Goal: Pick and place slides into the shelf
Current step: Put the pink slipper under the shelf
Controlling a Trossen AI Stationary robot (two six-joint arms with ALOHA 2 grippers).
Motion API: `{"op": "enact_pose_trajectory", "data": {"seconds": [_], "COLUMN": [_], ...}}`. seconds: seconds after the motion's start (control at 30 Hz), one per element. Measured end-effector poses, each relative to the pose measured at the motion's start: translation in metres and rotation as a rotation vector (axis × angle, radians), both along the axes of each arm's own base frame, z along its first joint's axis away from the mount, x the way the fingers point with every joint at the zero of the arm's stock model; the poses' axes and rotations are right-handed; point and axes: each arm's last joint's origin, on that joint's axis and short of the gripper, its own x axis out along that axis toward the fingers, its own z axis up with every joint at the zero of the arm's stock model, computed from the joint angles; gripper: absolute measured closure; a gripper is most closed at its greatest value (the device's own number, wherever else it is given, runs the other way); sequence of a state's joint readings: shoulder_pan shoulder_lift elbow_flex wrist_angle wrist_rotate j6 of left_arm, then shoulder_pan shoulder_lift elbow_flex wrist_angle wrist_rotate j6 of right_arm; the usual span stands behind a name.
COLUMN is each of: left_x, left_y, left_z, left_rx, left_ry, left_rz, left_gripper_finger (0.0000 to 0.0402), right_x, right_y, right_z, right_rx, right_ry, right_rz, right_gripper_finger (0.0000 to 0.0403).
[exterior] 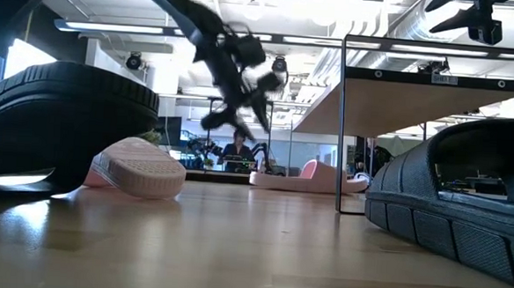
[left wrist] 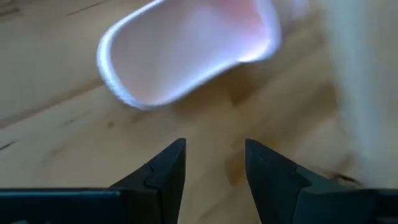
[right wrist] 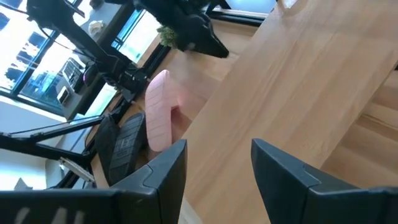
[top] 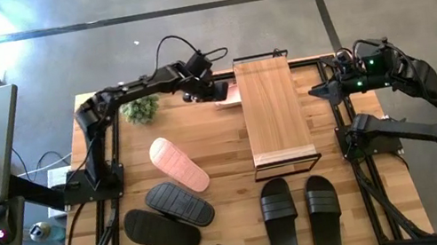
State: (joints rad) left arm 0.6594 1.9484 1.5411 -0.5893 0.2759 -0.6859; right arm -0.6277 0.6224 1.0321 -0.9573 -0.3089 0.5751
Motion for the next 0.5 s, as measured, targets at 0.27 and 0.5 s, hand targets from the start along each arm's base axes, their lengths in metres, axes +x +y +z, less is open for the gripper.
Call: {"op": "enact_pose_trajectory", "data": {"seconds": [0.27, 0.5], "left_x": [-0.036, -0.068], "left_y": [-0.062, -0.112], "left_z": [0.065, 0.079], "left_rx": [-0.071, -0.016], "left_ry": [0.089, 0.499], "left_rz": [-0.164, -0.206], "left_gripper_finger": [0.0252, 0.0252], "right_x": [0.001, 0.002], "right_y": [0.003, 0.005], "right_z": [0.001, 0.001], "right_rx": [0.035, 0.027], "right_ry": [-0.038, -0.055], "right_rz": [0.116, 0.199], "right_gripper_finger": [0.0235, 0.0235]}}
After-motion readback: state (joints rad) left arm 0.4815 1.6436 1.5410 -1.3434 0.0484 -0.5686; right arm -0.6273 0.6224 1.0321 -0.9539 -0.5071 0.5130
